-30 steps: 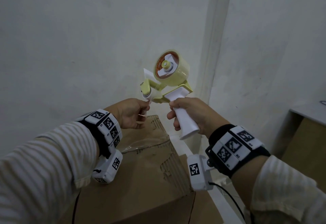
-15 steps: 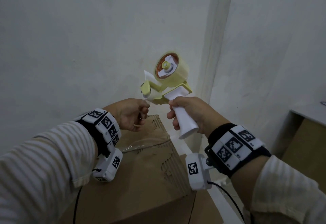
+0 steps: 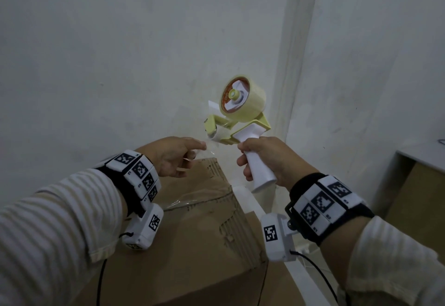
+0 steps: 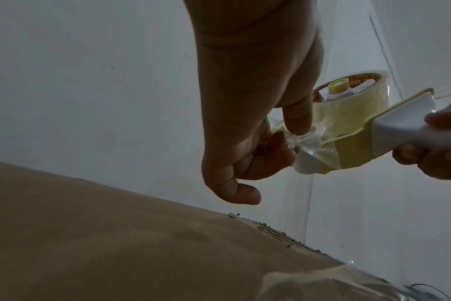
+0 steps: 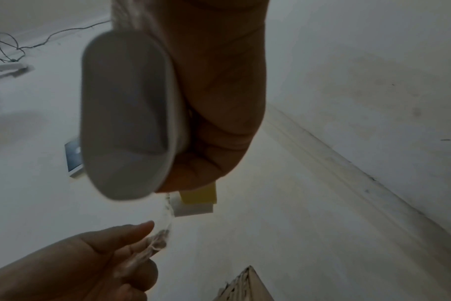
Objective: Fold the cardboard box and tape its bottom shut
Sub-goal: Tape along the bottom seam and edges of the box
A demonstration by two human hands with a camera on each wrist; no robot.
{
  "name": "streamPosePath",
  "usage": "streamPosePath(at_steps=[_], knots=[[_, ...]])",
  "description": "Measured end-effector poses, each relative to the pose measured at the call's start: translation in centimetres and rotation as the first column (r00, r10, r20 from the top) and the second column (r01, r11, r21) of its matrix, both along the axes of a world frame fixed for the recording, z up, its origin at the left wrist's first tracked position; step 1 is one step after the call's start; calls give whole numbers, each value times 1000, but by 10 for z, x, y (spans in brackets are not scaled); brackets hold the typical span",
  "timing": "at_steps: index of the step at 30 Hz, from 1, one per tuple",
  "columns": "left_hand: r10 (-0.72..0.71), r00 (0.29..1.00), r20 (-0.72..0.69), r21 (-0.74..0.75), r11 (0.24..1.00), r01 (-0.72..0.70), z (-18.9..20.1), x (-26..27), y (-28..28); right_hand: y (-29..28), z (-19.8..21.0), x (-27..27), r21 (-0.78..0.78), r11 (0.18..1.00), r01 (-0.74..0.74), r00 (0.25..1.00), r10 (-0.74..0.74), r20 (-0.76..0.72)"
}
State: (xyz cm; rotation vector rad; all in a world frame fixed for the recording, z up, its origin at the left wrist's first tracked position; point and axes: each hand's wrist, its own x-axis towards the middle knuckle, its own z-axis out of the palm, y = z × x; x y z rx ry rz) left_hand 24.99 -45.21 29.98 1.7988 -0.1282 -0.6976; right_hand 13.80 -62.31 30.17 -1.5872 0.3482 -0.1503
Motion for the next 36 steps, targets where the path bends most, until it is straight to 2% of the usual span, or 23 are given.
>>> streamPosePath(at_steps=[3, 7, 11, 17, 19, 21, 25, 26, 28, 30, 32, 34, 36], knots=[[20, 1000, -12, 31, 999, -20, -2, 2, 1, -1, 0, 1, 22, 1000, 19, 1000, -19, -16], [109, 988, 110, 138, 983, -124, -4, 3, -2, 2, -2, 1, 16, 1000, 18, 999, -18, -44], [153, 980, 127, 227, 957, -179, -5, 10, 2, 8, -4, 2, 27, 999, 25, 998, -24, -62], [151, 976, 157, 325, 925, -195, -17, 19, 14, 14, -5, 3, -11, 1000, 23, 997, -24, -73], [199, 965, 172, 294, 924, -243, -14, 20, 17, 13, -3, 3, -4, 1000, 28, 997, -29, -76], [229, 942, 247, 249, 924, -290, -11, 23, 18, 12, 0, 3, 8, 999, 39, 997, -38, -73], [263, 843, 470, -29, 959, -283, 0, 17, 6, 14, 1, 5, 4, 999, 49, 996, -49, -72], [240, 820, 520, -67, 968, -241, 4, 12, 1, 15, 1, 6, 5, 999, 50, 996, -50, -75], [98, 777, 621, -29, 994, -102, 9, 0, -8, 18, 0, 8, 3, 999, 49, 996, -48, -79], [-94, 726, 682, 118, 993, 18, 8, -7, -17, 20, -1, 9, -14, 999, 49, 996, -50, -78], [-234, 654, 719, 259, 964, 60, 4, -9, -25, 21, -1, 11, -36, 998, 54, 996, -57, -76], [-264, 586, 766, 302, 953, 35, 0, -10, -31, 20, 0, 11, -42, 997, 59, 995, -62, -81], [-248, 581, 775, 275, 961, 44, -3, -12, -34, 20, 1, 11, -41, 997, 60, 995, -63, -83]])
